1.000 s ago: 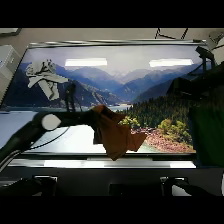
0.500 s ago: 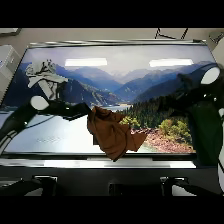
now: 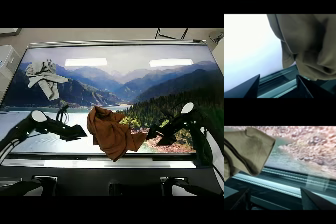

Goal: Fold the clothes and pants, and hang the long-sleeved shirts on hangers.

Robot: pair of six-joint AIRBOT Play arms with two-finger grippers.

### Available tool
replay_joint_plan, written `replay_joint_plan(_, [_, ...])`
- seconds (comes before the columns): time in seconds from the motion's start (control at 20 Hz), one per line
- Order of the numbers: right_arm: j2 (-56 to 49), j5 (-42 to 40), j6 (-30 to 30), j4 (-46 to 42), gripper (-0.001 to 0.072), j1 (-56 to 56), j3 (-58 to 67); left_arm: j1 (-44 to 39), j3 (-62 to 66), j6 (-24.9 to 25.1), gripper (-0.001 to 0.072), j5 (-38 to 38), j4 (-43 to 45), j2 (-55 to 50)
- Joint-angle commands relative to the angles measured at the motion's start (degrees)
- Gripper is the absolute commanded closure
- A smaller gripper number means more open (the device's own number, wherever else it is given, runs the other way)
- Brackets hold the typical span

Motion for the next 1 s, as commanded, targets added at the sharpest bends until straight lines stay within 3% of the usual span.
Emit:
replay_joint_plan(0.0, [-0.04,-0.81,-0.48,1.88,0.0034,0.04,-2.12,-7.02,-7.15,1.44,0.0225,10.6,-6.71,-0.81])
replay_joint_plan(0.25, [-0.04,-0.76,-0.46,2.08,0.0034,0.04,-2.12,-13.49,-7.23,0.33,0.0261,19.74,-11.52,-4.26])
replay_joint_plan(0.3, [-0.04,-0.63,-0.44,2.08,0.0034,0.04,-2.12,-14.34,-7.23,-0.61,0.0302,21.42,-12.2,-4.61])
replay_joint_plan(0.35, [-0.04,-0.61,-0.46,2.08,0.0034,0.04,-2.12,-15.02,-7.23,-1.81,0.0437,22.91,-12.22,-4.68])
replay_joint_plan(0.4, [-0.04,-0.63,-0.46,2.08,0.0034,0.04,-2.12,-15.34,-7.23,-2.45,0.0511,24.02,-12.22,-4.66])
replay_joint_plan(0.45, [-0.04,-0.7,-0.46,2.05,0.0034,0.04,-2.12,-15.34,-7.21,-2.62,0.0656,24.35,-12.22,-4.66])
replay_joint_plan(0.5, [-0.04,-0.92,-0.46,1.99,0.0034,0.28,-2.14,-15.17,-7.21,-2.56,0.0685,24.35,-12.02,-4.61])
replay_joint_plan(0.8, [-0.07,-11.47,-0.35,3.87,0.0032,13.18,-7.17,-13.77,-7.21,-2.47,0.0686,21.07,-6.29,-1.77])
replay_joint_plan(0.95, [-0.07,-17.66,-0.26,9.38,0.0034,18.47,-8.31,-13.51,-7.21,-2.64,0.0686,20.2,-4.42,0.33])
